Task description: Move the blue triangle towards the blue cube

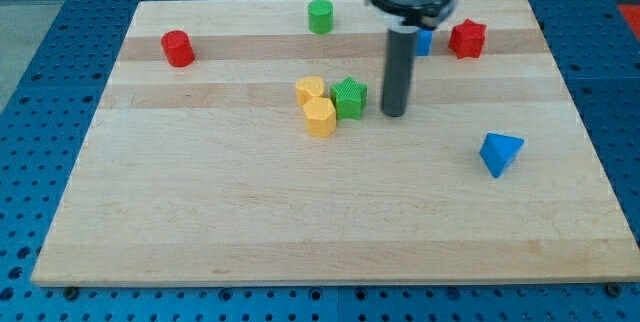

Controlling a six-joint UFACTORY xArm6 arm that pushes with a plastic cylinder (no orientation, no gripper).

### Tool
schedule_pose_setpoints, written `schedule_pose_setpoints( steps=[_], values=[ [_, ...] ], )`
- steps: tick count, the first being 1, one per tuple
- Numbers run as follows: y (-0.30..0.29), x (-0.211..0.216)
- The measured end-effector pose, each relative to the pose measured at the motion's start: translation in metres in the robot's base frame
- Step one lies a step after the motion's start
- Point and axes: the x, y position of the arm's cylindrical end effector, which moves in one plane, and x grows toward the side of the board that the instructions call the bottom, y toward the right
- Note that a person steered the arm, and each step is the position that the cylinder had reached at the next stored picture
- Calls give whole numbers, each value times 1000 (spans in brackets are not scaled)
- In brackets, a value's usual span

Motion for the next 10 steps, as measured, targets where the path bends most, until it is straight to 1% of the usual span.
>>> schedule_pose_setpoints(
  steps=[1,2,3,4,5,6,9,10],
  values=[
    [50,45],
    [56,121],
    [59,164],
    [118,149],
    [119,128],
    [101,105],
    [58,11],
    [41,-2]
  ],
)
